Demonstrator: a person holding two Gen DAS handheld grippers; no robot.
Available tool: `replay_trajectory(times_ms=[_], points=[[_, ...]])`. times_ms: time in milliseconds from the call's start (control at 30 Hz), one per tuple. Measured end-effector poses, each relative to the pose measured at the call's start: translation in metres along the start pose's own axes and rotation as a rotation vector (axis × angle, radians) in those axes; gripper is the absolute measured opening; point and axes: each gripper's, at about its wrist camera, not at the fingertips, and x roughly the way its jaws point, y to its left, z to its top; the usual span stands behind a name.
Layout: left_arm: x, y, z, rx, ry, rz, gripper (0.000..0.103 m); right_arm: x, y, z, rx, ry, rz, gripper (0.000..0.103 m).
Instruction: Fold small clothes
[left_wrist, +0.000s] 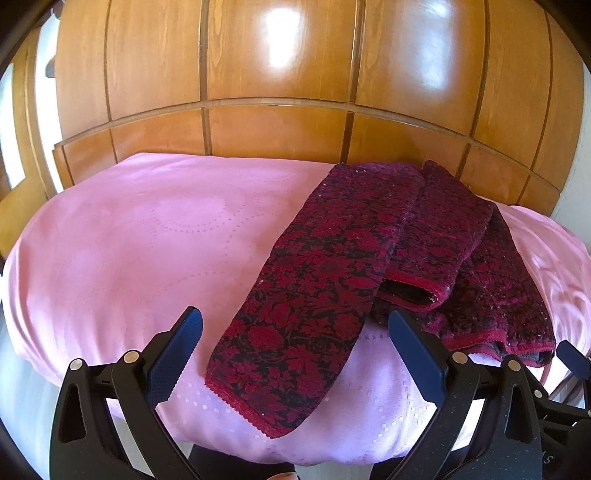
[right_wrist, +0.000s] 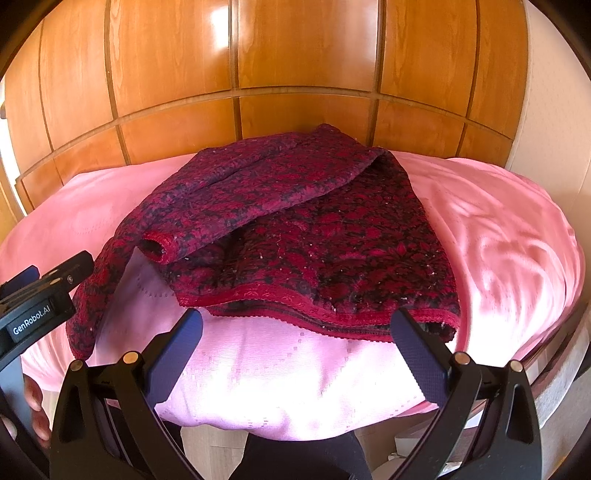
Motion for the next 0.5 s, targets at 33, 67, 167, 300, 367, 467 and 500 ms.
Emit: replay_trajectory(times_ms=[33,67,167,300,367,467,500], points=[[0.0004,-0.0017,0.0002,0.003,0.001,0.0,0.1,0.0,0.0007,0.0,-0.002,0.0,0.0,0.101],[0.0001,-0.0025,0.0003,0.006,0.001,-0.001,0.1,0.0001,0.0012,0.0001,-0.003,0.001,0.0,0.101],[-0.0006,-0.0053,-0.0004,0.018,0.0,-0.005,0.1,0.0001,0.0017,0.0001,-0.003,0.0,0.0,0.101],[-0.0027,-0.0081,-0.0017,0.03,-0.001,-0.007,0.1,-0.0002,0.0022,0.0,-0.005,-0.001,0.0,0.101],[-0.002,-0.0088,-0.001,0.031,0.0,-0.008,0.1,-0.0002,0.0027,-0.0003,-0.006,-0.002,0.0,0.101],[-0.0019,-0.0093,-0.0011,0.032,0.0,-0.007,0.1,-0.0002,0.0027,-0.0007,-0.006,-0.002,0.0,0.101],[-0.002,-0.0094,-0.0014,0.032,0.0,-0.008,0.1,-0.0002,0.0026,-0.0008,-0.006,-0.002,0.001,0.101]])
